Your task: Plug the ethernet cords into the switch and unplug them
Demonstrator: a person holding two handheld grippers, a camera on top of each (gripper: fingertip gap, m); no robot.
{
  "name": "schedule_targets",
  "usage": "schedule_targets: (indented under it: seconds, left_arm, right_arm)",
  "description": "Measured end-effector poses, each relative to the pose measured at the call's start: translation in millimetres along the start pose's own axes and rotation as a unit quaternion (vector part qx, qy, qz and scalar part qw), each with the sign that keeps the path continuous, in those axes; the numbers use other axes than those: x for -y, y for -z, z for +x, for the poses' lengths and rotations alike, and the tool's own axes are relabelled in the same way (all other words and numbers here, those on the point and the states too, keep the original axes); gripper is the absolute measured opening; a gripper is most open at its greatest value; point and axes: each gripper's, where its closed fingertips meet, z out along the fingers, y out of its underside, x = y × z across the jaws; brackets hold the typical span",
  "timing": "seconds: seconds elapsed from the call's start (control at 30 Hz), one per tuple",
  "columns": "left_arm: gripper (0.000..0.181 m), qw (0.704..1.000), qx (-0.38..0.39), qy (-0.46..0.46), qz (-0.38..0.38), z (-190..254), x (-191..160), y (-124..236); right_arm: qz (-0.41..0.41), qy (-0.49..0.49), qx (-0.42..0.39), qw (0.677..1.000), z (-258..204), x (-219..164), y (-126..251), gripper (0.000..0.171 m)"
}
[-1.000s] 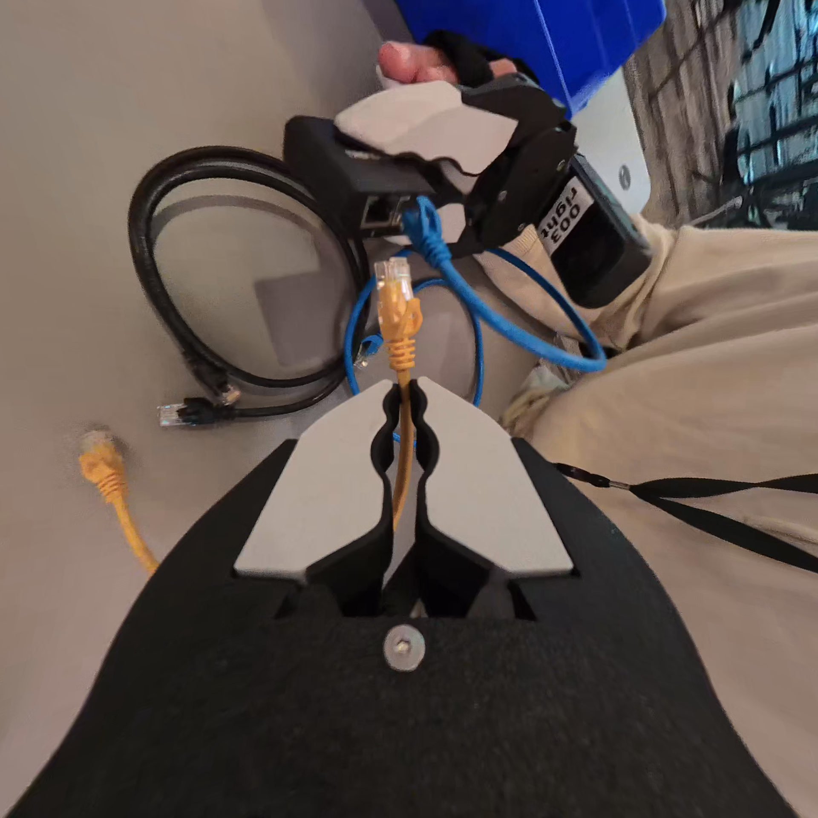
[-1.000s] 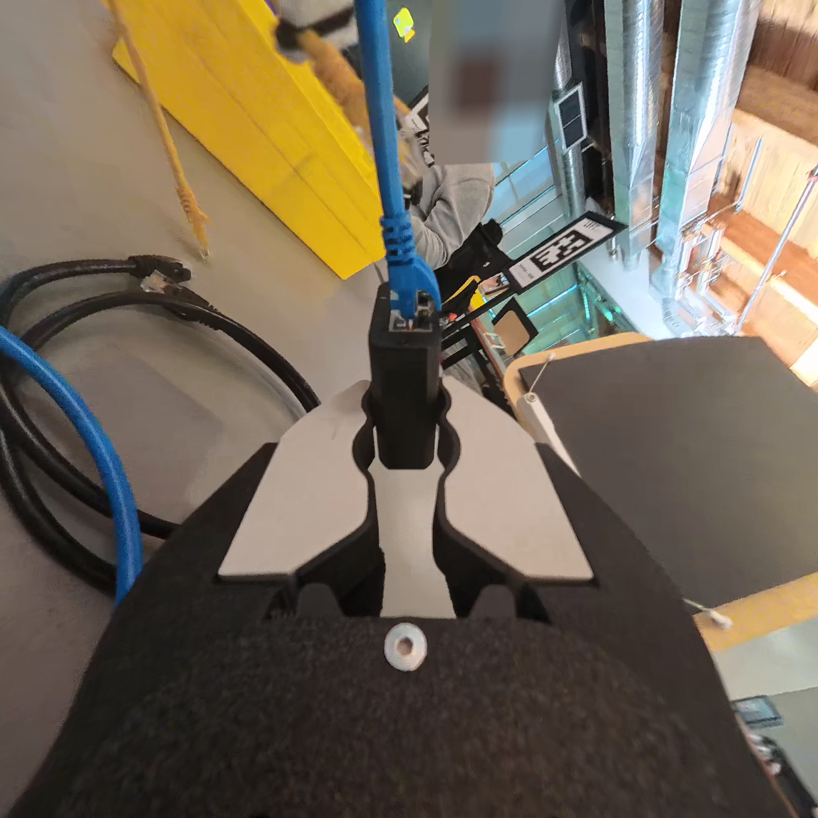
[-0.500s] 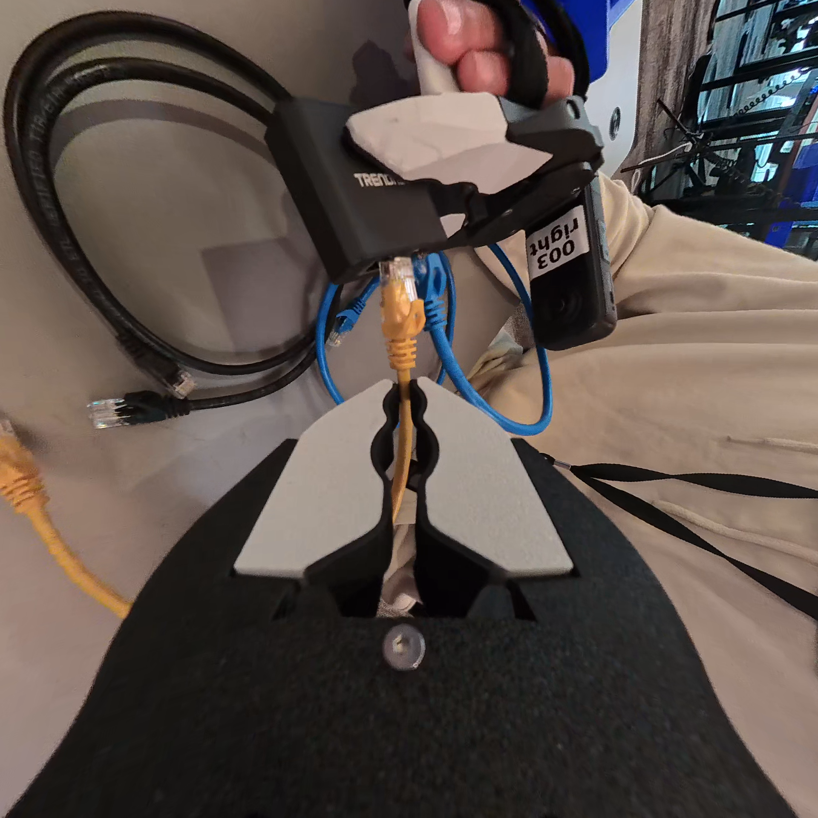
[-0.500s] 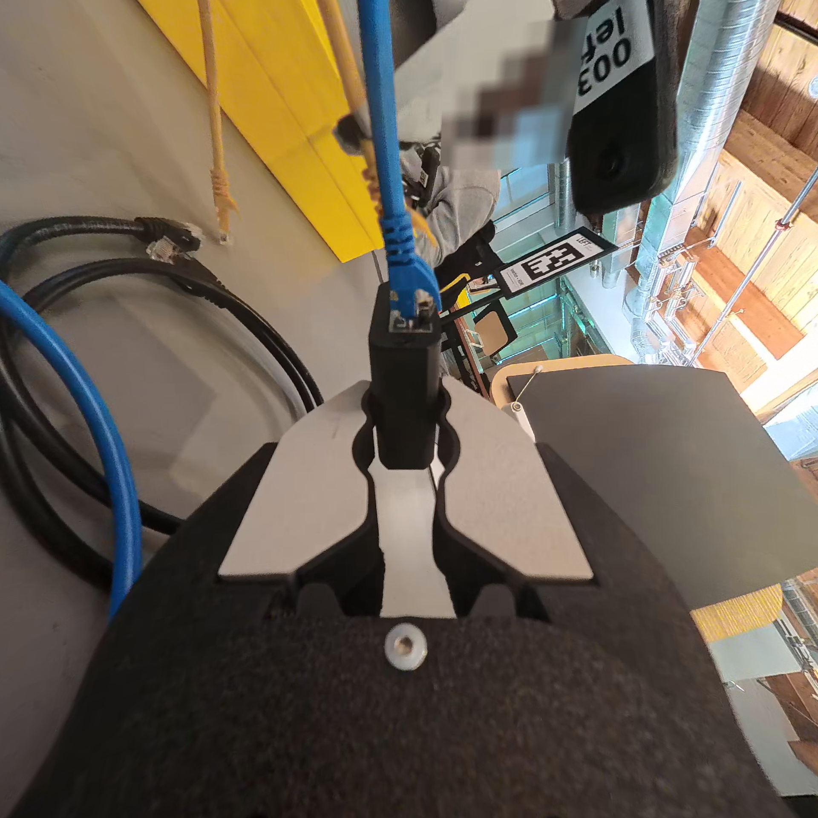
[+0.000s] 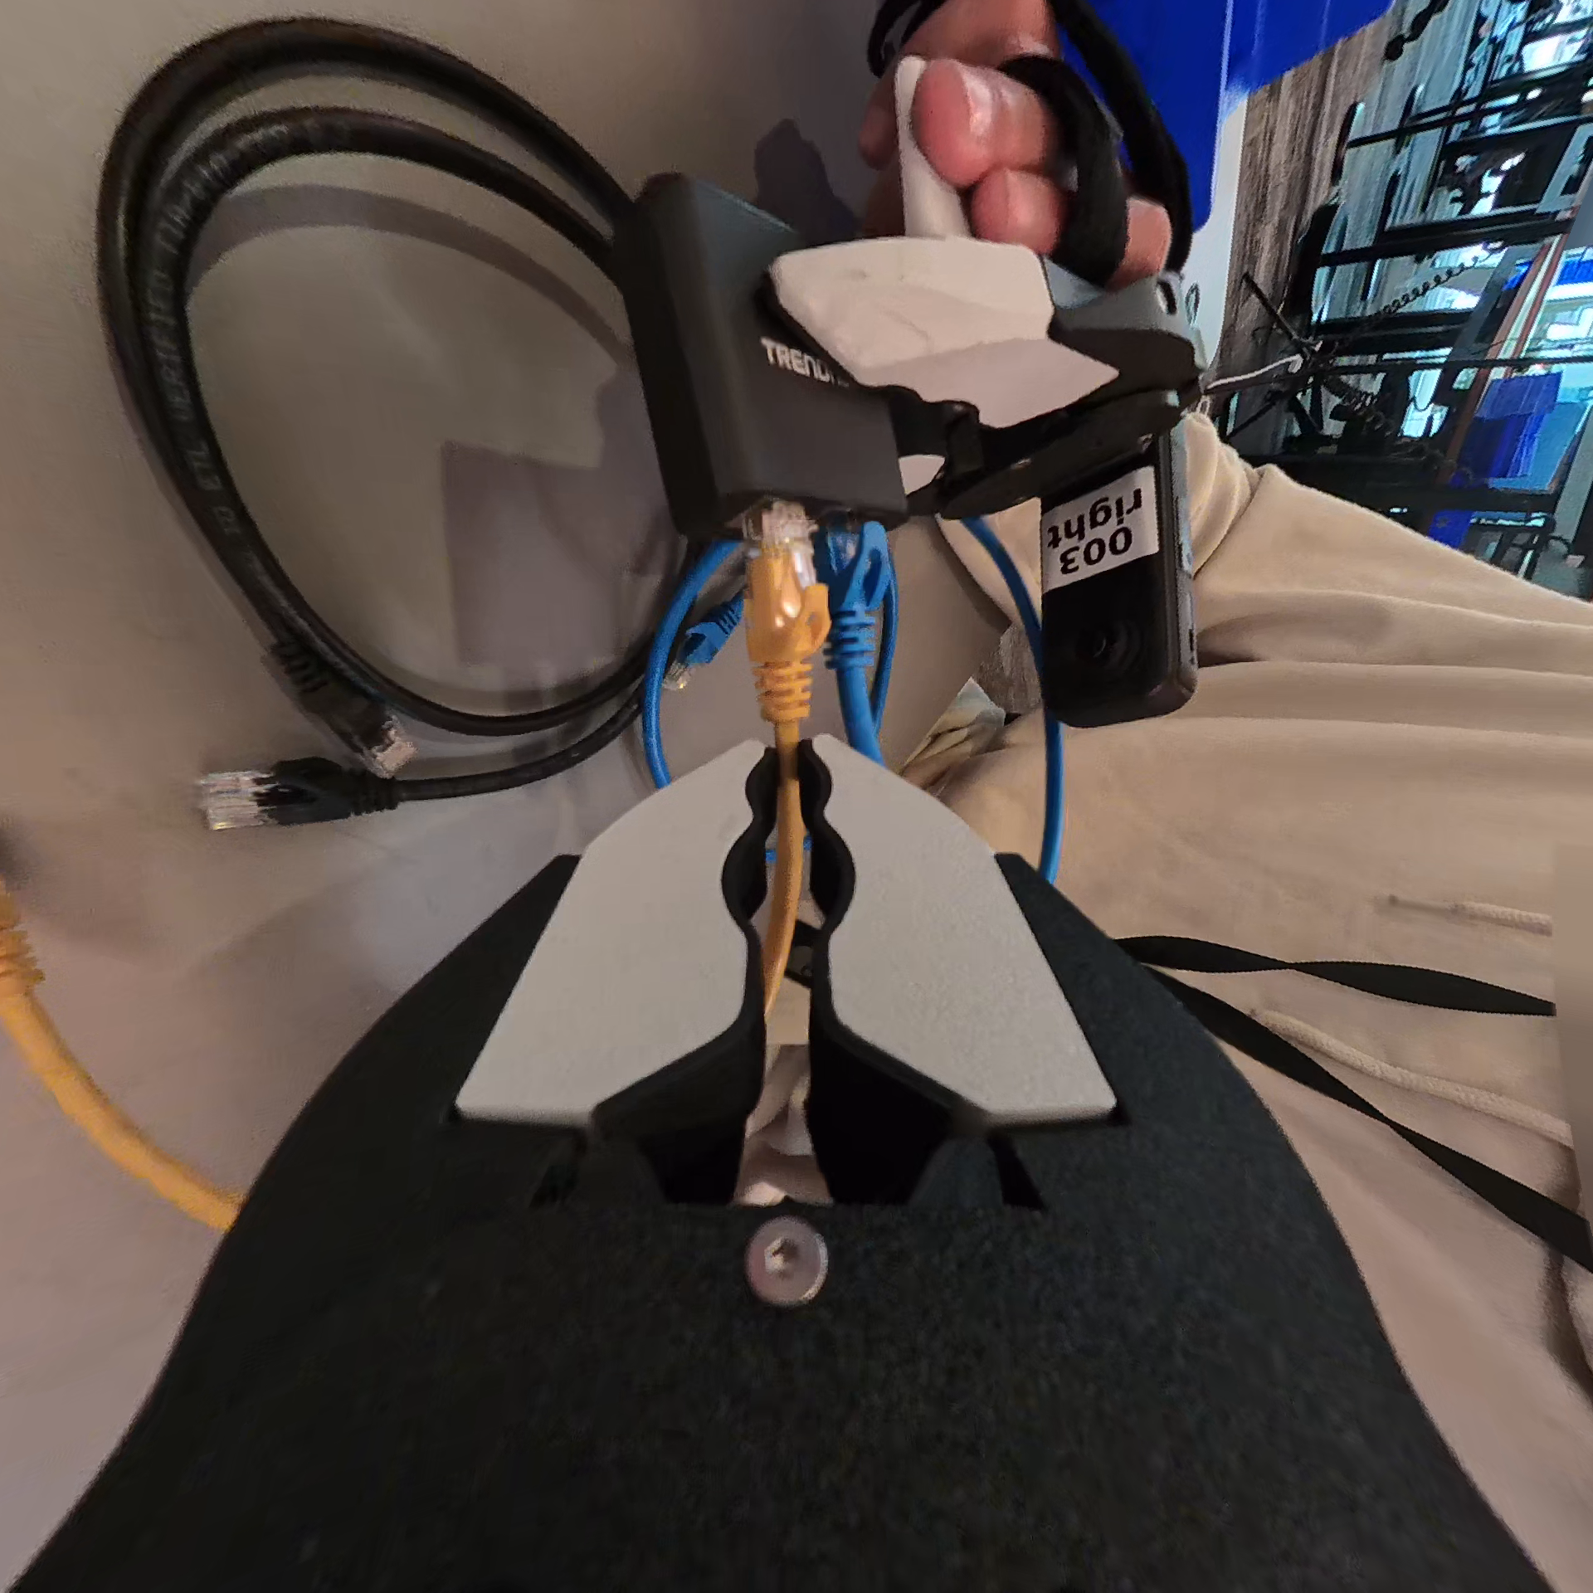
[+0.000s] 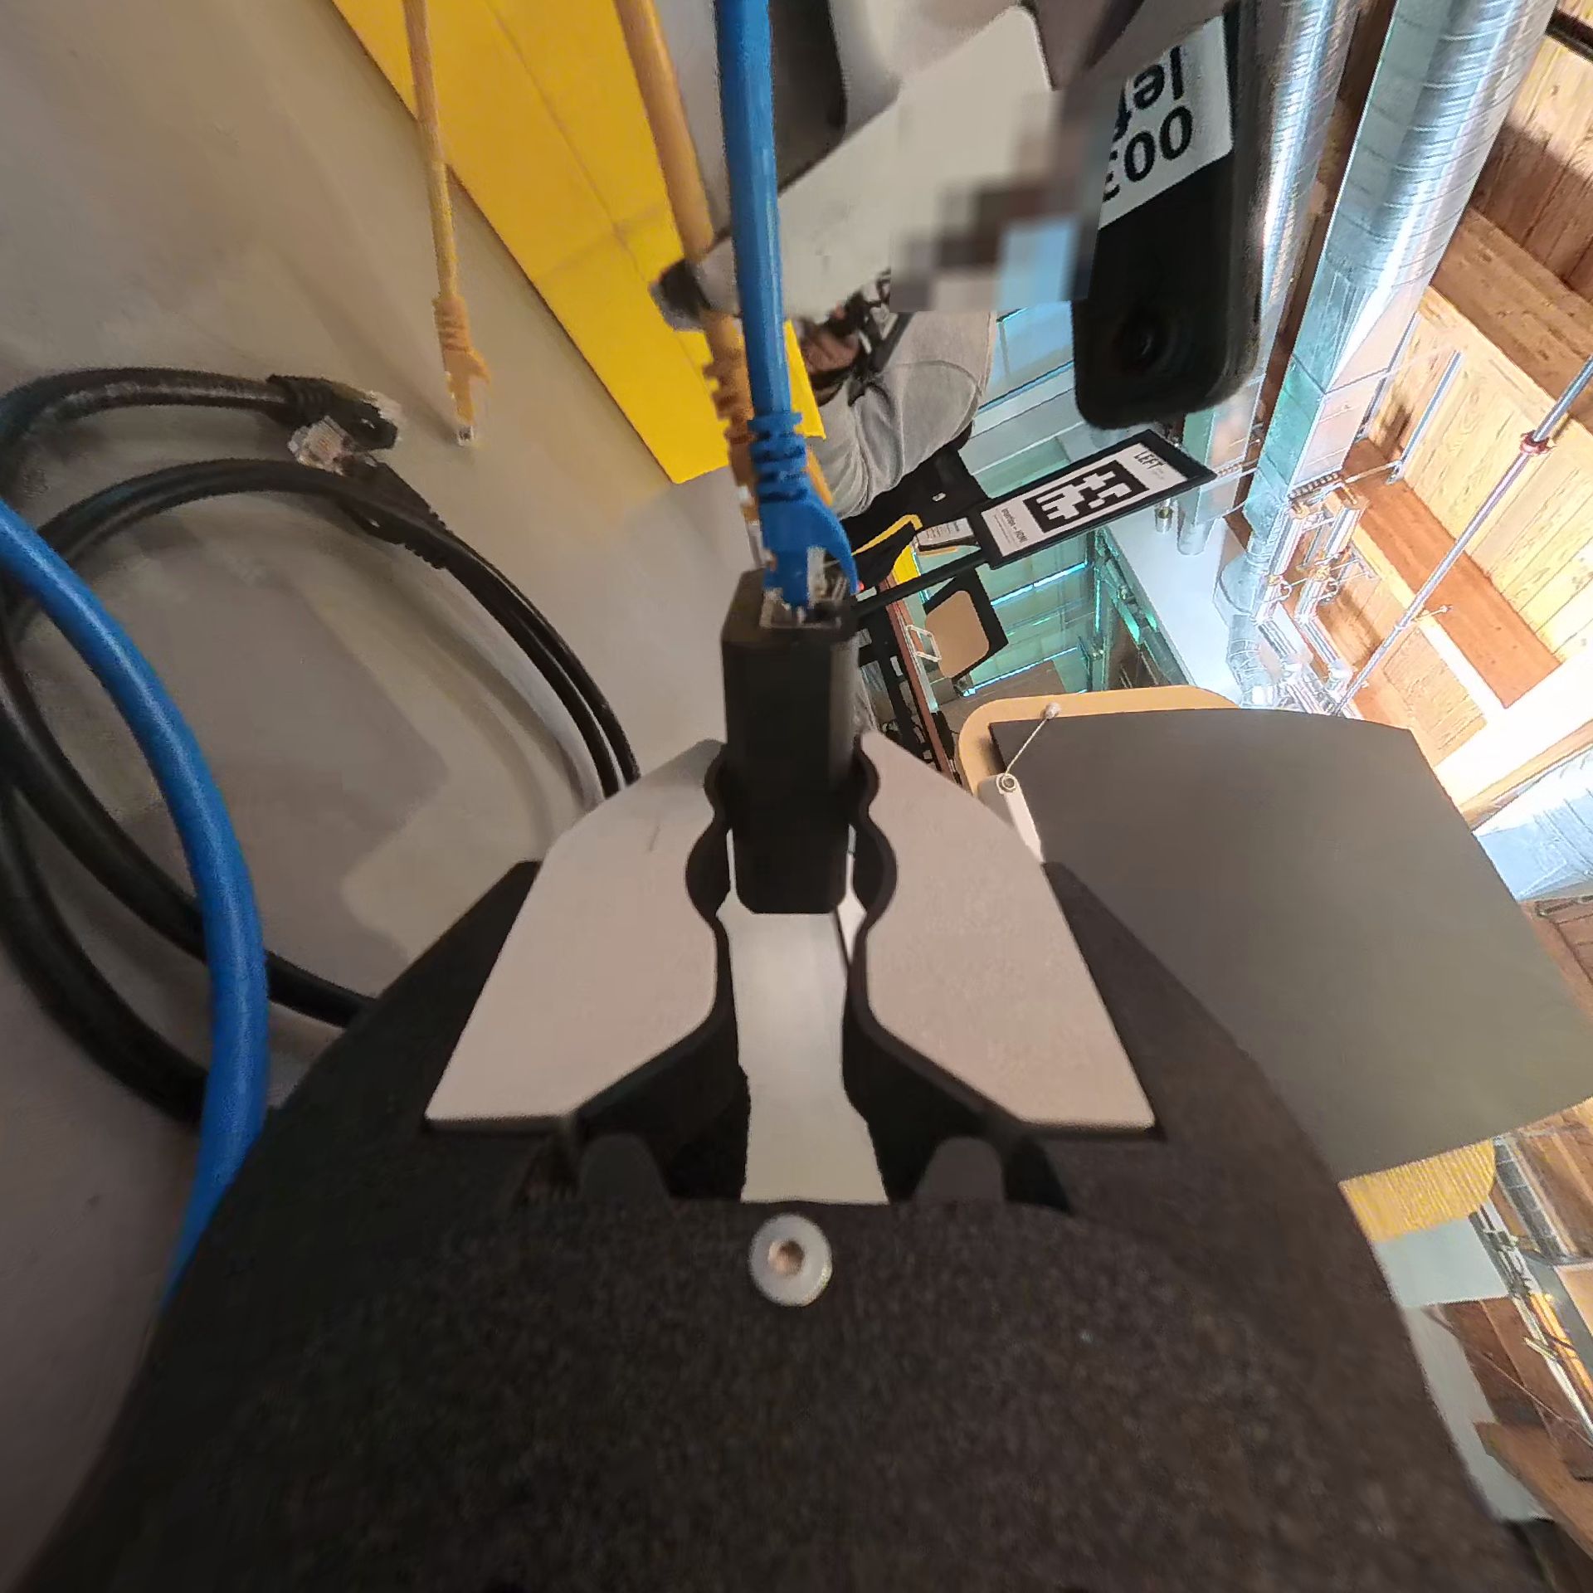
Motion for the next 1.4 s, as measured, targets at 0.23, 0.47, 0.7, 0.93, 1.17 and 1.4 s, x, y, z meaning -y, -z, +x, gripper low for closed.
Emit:
schedule_targets:
  seconds: [0.23, 0.47, 0.7, 0.93, 1.17, 1.4]
  left_arm:
    - [0.004, 0.999, -0.030, 0.014, 0.004, 3.4, 1.1, 5.5]
    - [0.004, 0.999, 0.005, -0.038, -0.007, 1.2, 8.4, 10.1]
    - [0.004, 0.971, 0.148, -0.175, 0.069, -14.5, 25.4, 14.9]
    - [0.005, 0.945, 0.141, -0.252, 0.155, -6.8, 25.5, 18.1]
    - [0.007, 0.948, 0.128, -0.225, 0.186, 0.3, 26.6, 2.5]
    - [0.006, 0.943, 0.212, -0.172, 0.190, -4.0, 31.0, -6.0]
  right_arm:
    - [0.007, 0.048, -0.013, 0.999, 0.7, 5.2, 1.4, 0.024]
    - [0.013, 0.046, -0.019, 0.999, 5.3, 5.0, 3.7, 0.024]
    - [0.026, -0.008, 0.006, 1.000, 2.3, 5.0, 4.5, 0.024]
    - [0.051, -0.048, 0.014, 0.997, 3.6, 10.3, 5.1, 0.024]
    - [-0.012, -0.077, 0.032, 0.996, -3.6, -11.6, -6.0, 0.024]
    - [-0.033, -0.079, 0.064, 0.994, -12.0, -21.2, -13.4, 0.024]
